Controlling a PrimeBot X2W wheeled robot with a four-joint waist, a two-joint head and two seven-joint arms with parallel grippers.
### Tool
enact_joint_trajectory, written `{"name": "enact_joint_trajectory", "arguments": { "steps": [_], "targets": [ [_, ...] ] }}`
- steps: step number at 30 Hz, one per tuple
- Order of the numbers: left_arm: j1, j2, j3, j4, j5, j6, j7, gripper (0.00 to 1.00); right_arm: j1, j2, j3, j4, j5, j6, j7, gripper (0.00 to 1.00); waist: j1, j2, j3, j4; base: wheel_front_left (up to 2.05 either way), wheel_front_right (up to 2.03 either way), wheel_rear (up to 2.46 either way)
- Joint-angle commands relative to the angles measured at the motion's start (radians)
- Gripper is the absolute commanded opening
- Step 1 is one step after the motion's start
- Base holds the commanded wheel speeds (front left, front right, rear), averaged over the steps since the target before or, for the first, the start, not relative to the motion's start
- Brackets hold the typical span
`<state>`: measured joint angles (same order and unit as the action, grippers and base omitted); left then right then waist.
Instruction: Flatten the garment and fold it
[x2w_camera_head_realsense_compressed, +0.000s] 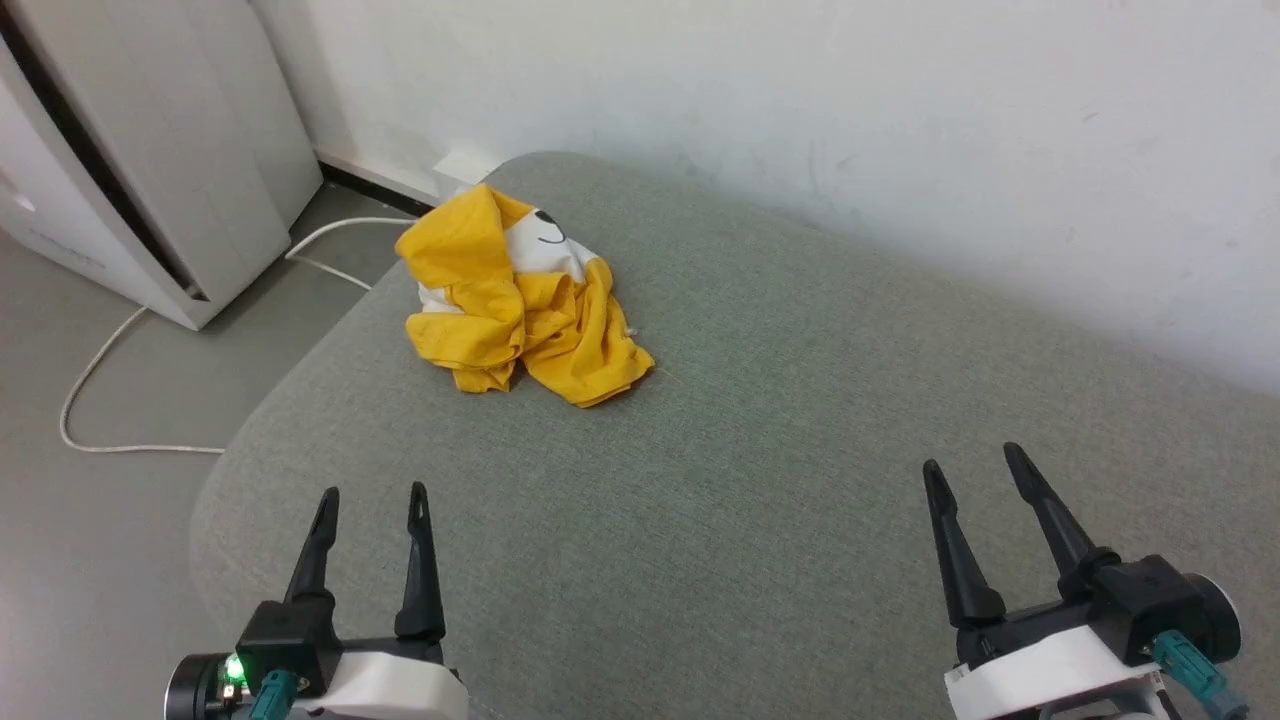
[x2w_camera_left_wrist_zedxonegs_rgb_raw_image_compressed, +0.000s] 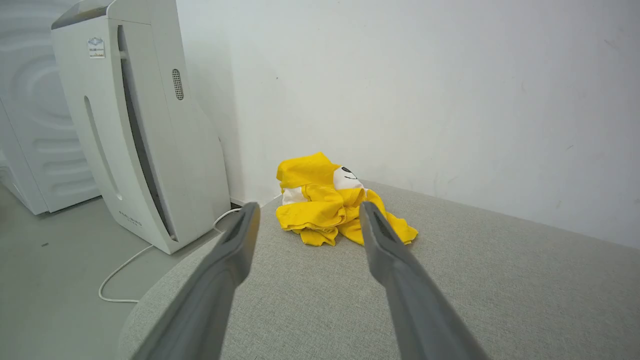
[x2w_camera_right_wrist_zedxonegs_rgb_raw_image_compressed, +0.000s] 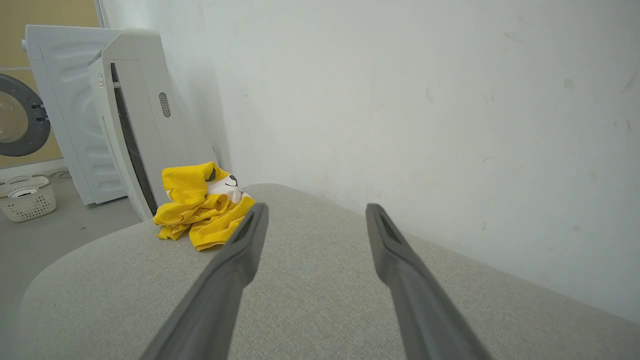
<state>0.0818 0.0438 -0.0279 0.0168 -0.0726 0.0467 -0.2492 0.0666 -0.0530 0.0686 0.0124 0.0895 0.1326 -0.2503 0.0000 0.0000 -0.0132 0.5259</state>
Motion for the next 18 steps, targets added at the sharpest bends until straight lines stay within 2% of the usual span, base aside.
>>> {"name": "enact_joint_trajectory", "arguments": {
  "steps": [1, 12, 18],
  "targets": [
    [0.019, 0.006, -0.002, 0.002, -0.011, 0.009, -0.012, 1.0, 0.009, 0.003, 0.003, 0.002, 0.006, -0.002, -0.011, 1.0, 0.0, 0.0, 0.001, 0.01, 0.0, 0.0, 0.0],
    [0.014, 0.006, -0.004, 0.012, -0.019, 0.004, -0.013, 1.0, 0.007, 0.003, 0.007, 0.011, 0.0, -0.002, -0.011, 1.0, 0.0, 0.0, 0.008, 0.005, 0.0, 0.0, 0.0],
    [-0.066, 0.014, 0.005, 0.075, -0.043, -0.048, -0.013, 1.0, -0.01, 0.003, 0.033, 0.005, -0.03, -0.002, -0.011, 1.0, 0.0, 0.0, 0.06, -0.027, 0.0, 0.0, 0.0]
  ]
}}
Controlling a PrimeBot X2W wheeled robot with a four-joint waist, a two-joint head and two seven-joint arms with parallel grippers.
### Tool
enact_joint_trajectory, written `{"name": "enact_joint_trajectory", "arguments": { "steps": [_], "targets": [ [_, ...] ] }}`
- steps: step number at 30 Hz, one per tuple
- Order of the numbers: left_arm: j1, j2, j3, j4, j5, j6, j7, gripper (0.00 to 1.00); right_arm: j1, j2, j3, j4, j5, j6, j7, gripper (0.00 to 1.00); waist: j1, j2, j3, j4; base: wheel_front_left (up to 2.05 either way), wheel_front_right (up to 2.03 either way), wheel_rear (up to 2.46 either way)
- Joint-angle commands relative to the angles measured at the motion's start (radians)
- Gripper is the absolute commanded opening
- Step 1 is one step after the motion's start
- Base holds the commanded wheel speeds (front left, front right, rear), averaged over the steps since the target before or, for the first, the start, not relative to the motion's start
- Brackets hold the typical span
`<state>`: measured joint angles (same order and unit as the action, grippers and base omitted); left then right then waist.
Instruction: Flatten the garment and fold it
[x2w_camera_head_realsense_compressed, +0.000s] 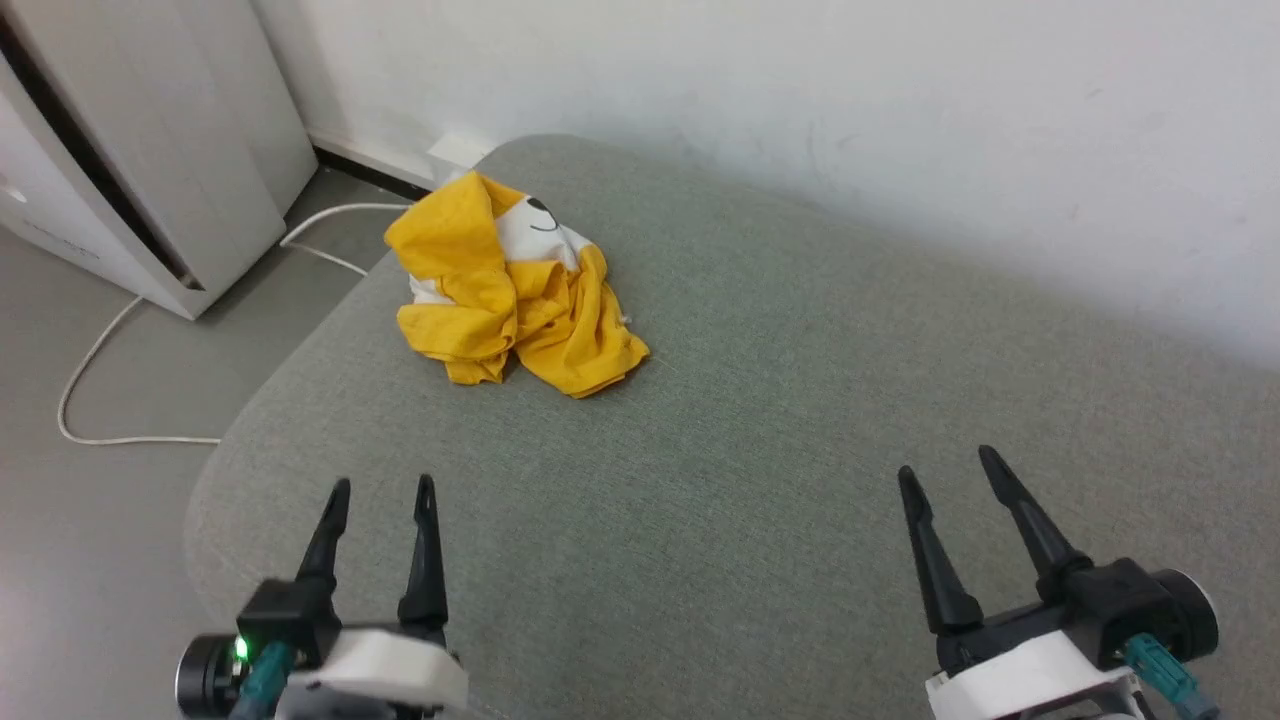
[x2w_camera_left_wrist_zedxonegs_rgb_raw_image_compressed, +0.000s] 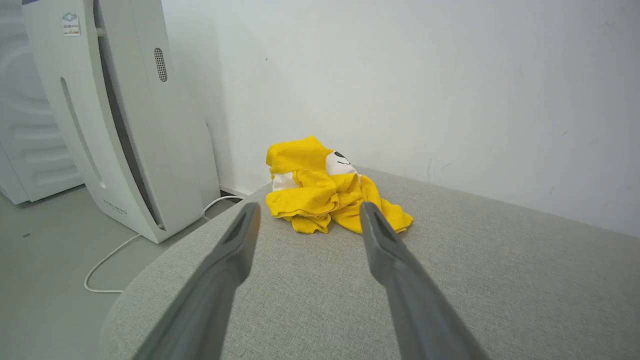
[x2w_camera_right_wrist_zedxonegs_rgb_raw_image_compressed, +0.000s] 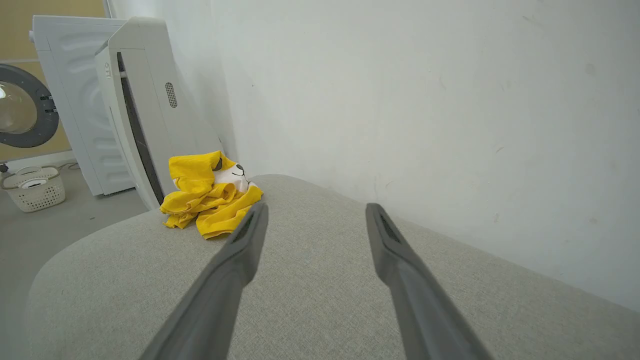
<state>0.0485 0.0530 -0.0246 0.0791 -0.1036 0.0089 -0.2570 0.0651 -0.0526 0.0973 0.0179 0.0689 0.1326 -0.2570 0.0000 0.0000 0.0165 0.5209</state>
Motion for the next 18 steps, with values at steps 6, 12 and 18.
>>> {"name": "enact_joint_trajectory", "arguments": {
  "steps": [6, 12, 18],
  "targets": [
    [-0.23, 0.059, 0.019, 0.115, -0.043, -0.051, 0.087, 1.0, -0.048, 0.002, 0.044, -0.003, -0.045, -0.002, -0.005, 1.0, 0.0, 0.0, 0.135, -0.087, 0.0, 0.0, 0.0],
    [-0.478, 0.171, 0.021, 0.273, -0.043, -0.084, 0.338, 1.0, -0.098, -0.001, 0.095, -0.048, -0.066, -0.002, 0.014, 1.0, 0.0, 0.0, 0.262, -0.164, 0.0, 0.0, 0.0],
    [-0.681, 0.28, -0.007, 0.444, -0.119, -0.133, 0.557, 1.0, -0.154, -0.015, 0.145, -0.129, -0.071, -0.002, 0.053, 1.0, 0.0, 0.0, 0.378, -0.236, 0.0, 0.0, 0.0]
  ]
}}
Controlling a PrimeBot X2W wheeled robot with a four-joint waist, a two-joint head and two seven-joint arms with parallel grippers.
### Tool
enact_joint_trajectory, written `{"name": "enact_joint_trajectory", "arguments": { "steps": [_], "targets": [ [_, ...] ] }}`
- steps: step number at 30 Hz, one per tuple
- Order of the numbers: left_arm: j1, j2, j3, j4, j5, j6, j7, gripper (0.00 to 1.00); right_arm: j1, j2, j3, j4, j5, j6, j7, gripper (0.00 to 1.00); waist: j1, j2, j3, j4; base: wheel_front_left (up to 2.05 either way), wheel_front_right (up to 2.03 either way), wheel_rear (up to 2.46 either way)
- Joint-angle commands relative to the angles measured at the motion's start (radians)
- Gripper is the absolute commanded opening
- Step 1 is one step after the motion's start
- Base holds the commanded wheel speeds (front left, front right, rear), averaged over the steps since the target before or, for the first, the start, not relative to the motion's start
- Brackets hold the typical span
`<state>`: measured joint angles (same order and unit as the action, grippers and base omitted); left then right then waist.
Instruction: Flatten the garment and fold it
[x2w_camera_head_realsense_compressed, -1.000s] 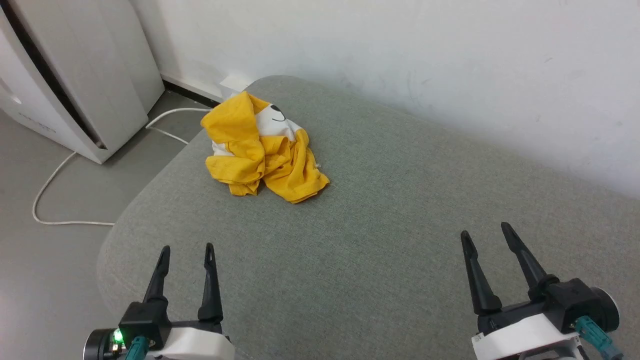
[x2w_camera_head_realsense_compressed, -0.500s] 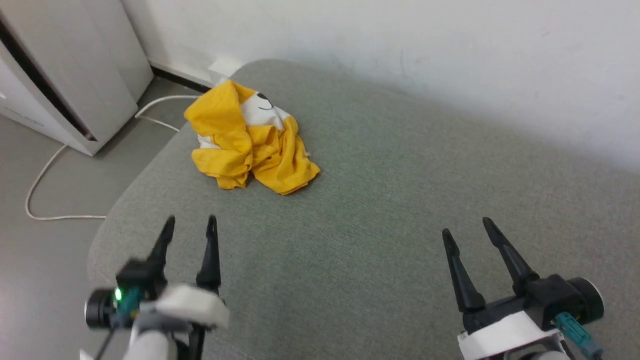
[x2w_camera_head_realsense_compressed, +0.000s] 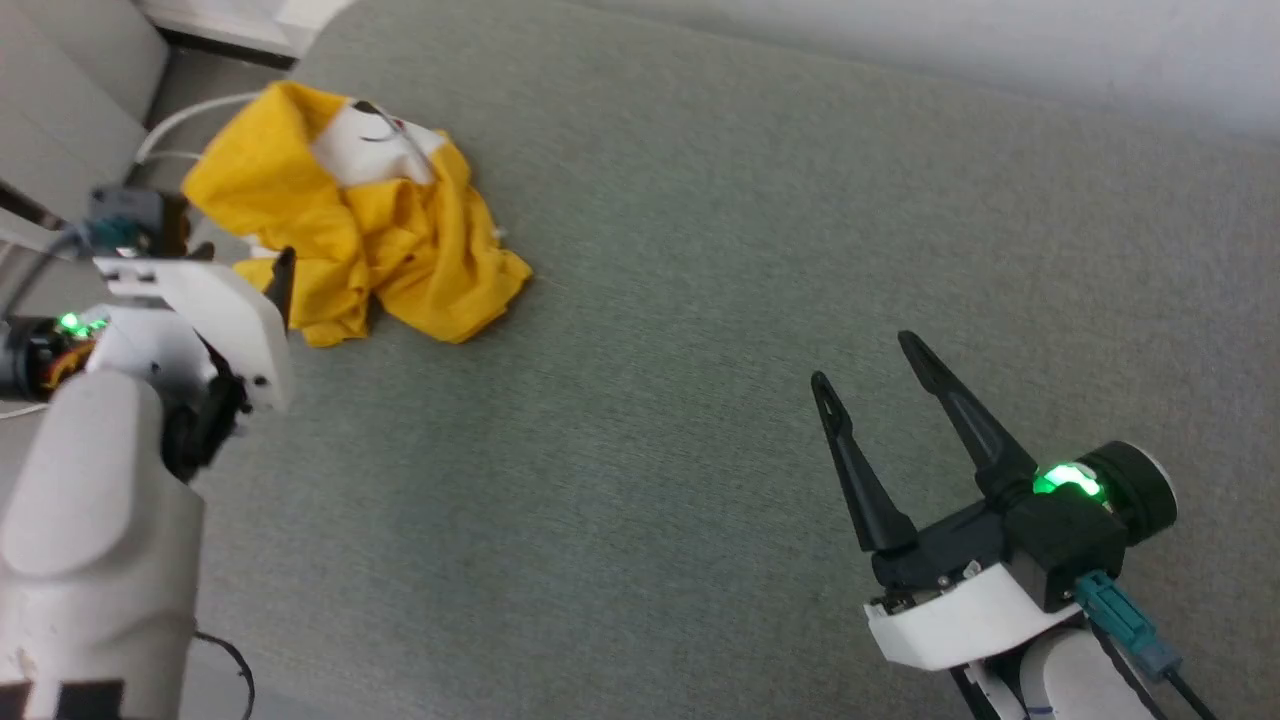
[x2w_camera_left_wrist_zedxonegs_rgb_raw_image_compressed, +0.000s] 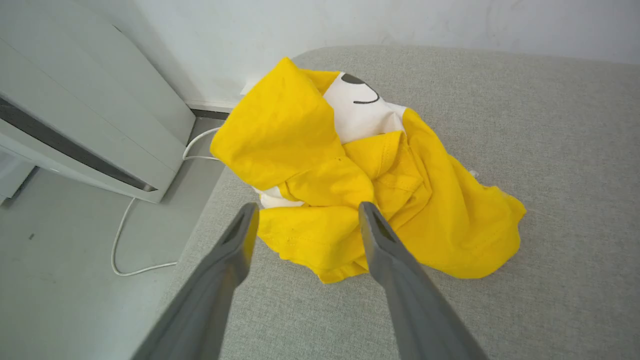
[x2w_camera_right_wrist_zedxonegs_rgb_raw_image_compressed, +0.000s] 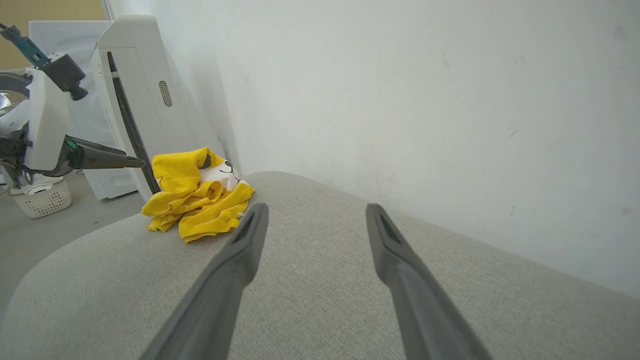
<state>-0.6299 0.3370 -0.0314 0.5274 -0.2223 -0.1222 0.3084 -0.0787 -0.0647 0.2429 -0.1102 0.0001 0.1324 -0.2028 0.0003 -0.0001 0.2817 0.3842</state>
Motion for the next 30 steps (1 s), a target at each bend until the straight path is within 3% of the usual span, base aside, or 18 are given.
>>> {"name": "enact_joint_trajectory", "arguments": {
  "steps": [1, 10, 17, 18, 19, 20, 24, 30],
  "targets": [
    [-0.03, 0.012, -0.008, 0.017, -0.025, -0.005, 0.025, 1.0, -0.017, -0.005, 0.007, -0.012, -0.002, -0.002, 0.004, 1.0, -0.0003, 0.0001, 0.129, -0.111, 0.0, 0.0, 0.0],
    [-0.174, 0.168, -0.173, 0.087, -0.299, -0.008, 0.31, 1.0, -0.055, -0.001, 0.023, -0.07, -0.001, -0.002, 0.016, 1.0, -0.0003, 0.0001, 0.235, -0.192, 0.0, 0.0, 0.0],
    [-0.163, 0.234, -0.23, 0.123, -0.412, -0.008, 0.491, 1.0, -0.069, 0.003, 0.009, -0.066, 0.0, -0.002, 0.0, 1.0, -0.0003, 0.0001, 0.266, -0.224, 0.0, 0.0, 0.0],
    [-0.156, 0.238, -0.237, 0.126, -0.428, -0.008, 0.518, 0.55, -0.069, 0.004, 0.007, -0.063, 0.0, -0.002, -0.002, 1.0, -0.0003, 0.0001, 0.264, -0.226, 0.0, 0.0, 0.0],
    [-0.148, 0.24, -0.242, 0.126, -0.446, -0.008, 0.539, 0.31, -0.069, 0.004, 0.004, -0.059, 0.001, -0.002, -0.005, 1.0, -0.0003, 0.0001, 0.261, -0.228, 0.0, 0.0, 0.0],
    [-0.141, 0.242, -0.245, 0.124, -0.466, -0.008, 0.557, 0.0, -0.069, 0.005, 0.002, -0.055, 0.001, -0.002, -0.008, 1.0, -0.0003, 0.0001, 0.257, -0.228, 0.0, 0.0, 0.0],
    [-0.121, 0.254, -0.247, 0.104, -0.52, -0.008, 0.569, 0.0, -0.067, 0.007, -0.006, -0.034, 0.004, -0.002, -0.016, 1.0, -0.0003, 0.0001, 0.226, -0.223, 0.0, 0.0, 0.0],
    [-0.125, 0.253, -0.185, 0.083, -0.584, -0.008, 0.431, 0.0, -0.057, 0.009, -0.021, 0.006, 0.009, -0.002, -0.03, 1.0, -0.0003, 0.0001, 0.131, -0.214, 0.0, 0.0, 0.0]
  ]
}}
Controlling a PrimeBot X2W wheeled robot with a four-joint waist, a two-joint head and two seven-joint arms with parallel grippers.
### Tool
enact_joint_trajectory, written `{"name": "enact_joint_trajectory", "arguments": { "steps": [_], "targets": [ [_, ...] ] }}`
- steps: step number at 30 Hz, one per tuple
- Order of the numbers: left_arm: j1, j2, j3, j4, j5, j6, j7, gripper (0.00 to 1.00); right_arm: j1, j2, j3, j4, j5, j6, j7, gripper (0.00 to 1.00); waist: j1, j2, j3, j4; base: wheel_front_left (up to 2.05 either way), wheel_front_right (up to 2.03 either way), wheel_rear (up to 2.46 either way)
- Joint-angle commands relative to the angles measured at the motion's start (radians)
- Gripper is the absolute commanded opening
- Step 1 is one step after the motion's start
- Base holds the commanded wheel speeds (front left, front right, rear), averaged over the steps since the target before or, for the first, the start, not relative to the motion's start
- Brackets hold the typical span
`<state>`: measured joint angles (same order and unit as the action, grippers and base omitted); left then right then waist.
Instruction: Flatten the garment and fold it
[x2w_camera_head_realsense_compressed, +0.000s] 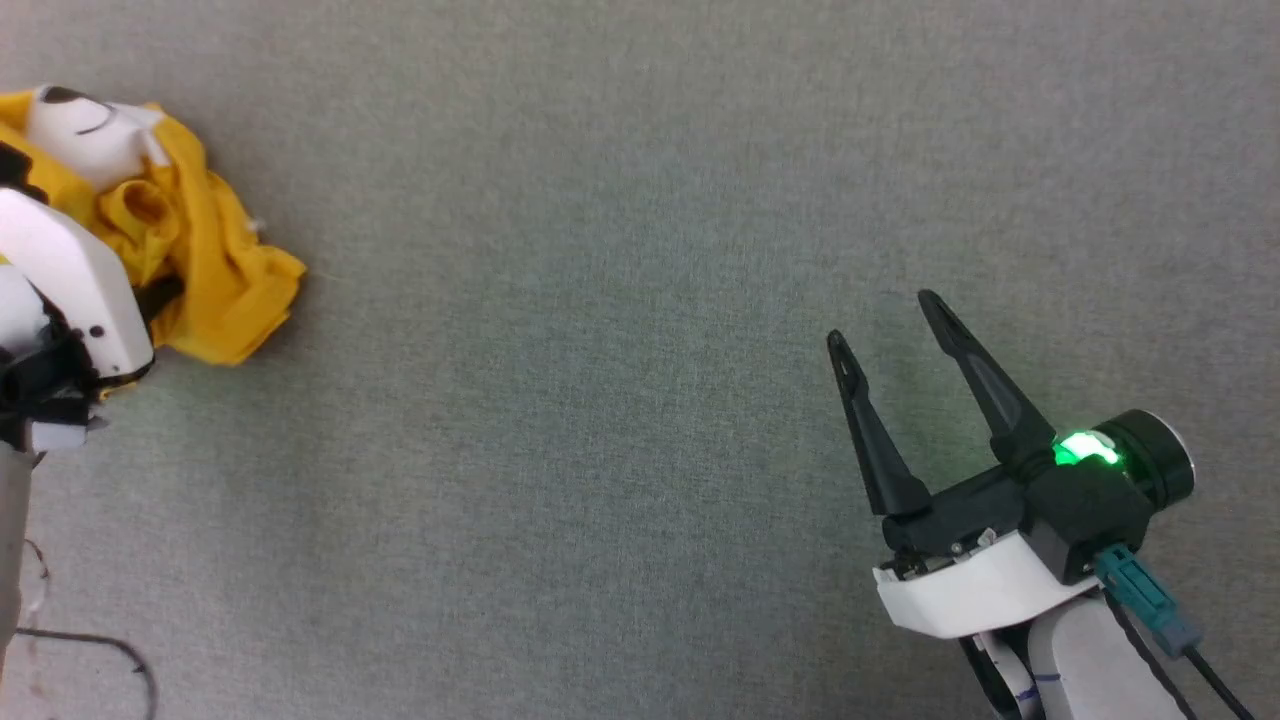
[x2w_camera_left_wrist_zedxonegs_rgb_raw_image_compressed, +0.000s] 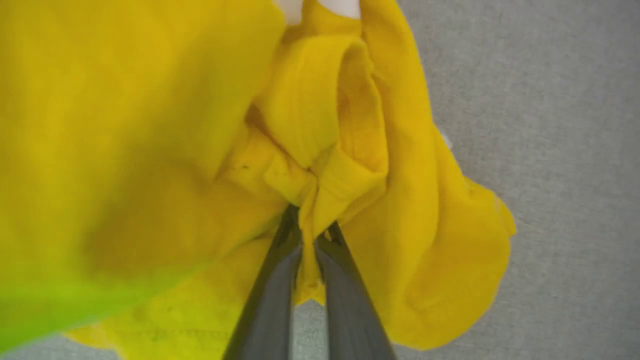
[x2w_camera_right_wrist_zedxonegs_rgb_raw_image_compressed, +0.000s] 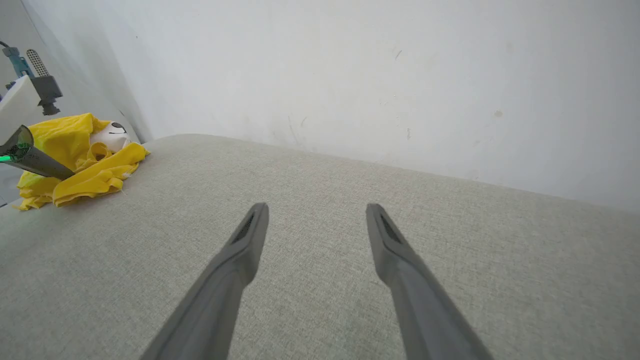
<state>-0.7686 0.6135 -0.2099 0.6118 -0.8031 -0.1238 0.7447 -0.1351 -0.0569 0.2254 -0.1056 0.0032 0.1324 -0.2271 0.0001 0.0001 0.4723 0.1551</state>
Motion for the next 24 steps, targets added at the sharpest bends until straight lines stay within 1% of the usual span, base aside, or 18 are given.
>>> {"name": "enact_joint_trajectory", "arguments": {
  "steps": [1, 6, 11, 15, 20, 24],
  "targets": [
    [0.011, -0.015, -0.004, -0.008, 0.001, -0.007, -0.033, 0.0, 0.003, 0.002, -0.006, 0.008, 0.008, -0.002, -0.008, 1.0, -0.0001, -0.0001, -0.078, 0.015, 0.0, 0.0, 0.0],
    [-0.011, 0.006, 0.018, -0.027, 0.026, -0.007, -0.211, 0.0, 0.033, 0.003, -0.035, 0.047, 0.02, -0.002, -0.018, 1.0, -0.0001, -0.0001, -0.186, 0.011, 0.0, 0.0, 0.0],
    [-0.027, -0.001, 0.031, -0.078, 0.077, 0.001, -0.401, 0.0, 0.094, 0.005, -0.091, 0.084, 0.044, -0.002, -0.026, 1.0, -0.0001, -0.0001, -0.311, 0.007, 0.0, 0.0, 0.0],
    [-0.036, -0.009, 0.023, -0.143, 0.108, -0.001, -0.513, 0.0, 0.128, 0.006, -0.111, 0.1, 0.044, -0.002, -0.029, 1.0, -0.0001, -0.0001, -0.374, -0.009, 0.0, 0.0, 0.0],
    [-0.044, -0.049, -0.002, -0.252, 0.146, 0.004, -0.607, 0.0, 0.158, 0.006, -0.147, 0.107, 0.05, -0.002, -0.031, 1.0, -0.0001, -0.0001, -0.432, -0.041, 0.0, 0.0, 0.0],
    [-0.043, -0.112, -0.035, -0.348, 0.159, 0.014, -0.65, 0.0, 0.172, 0.006, -0.173, 0.105, 0.053, -0.002, -0.032, 1.0, -0.0001, -0.0001, -0.457, -0.08, 0.0, 0.0, 0.0]
  ]
}}
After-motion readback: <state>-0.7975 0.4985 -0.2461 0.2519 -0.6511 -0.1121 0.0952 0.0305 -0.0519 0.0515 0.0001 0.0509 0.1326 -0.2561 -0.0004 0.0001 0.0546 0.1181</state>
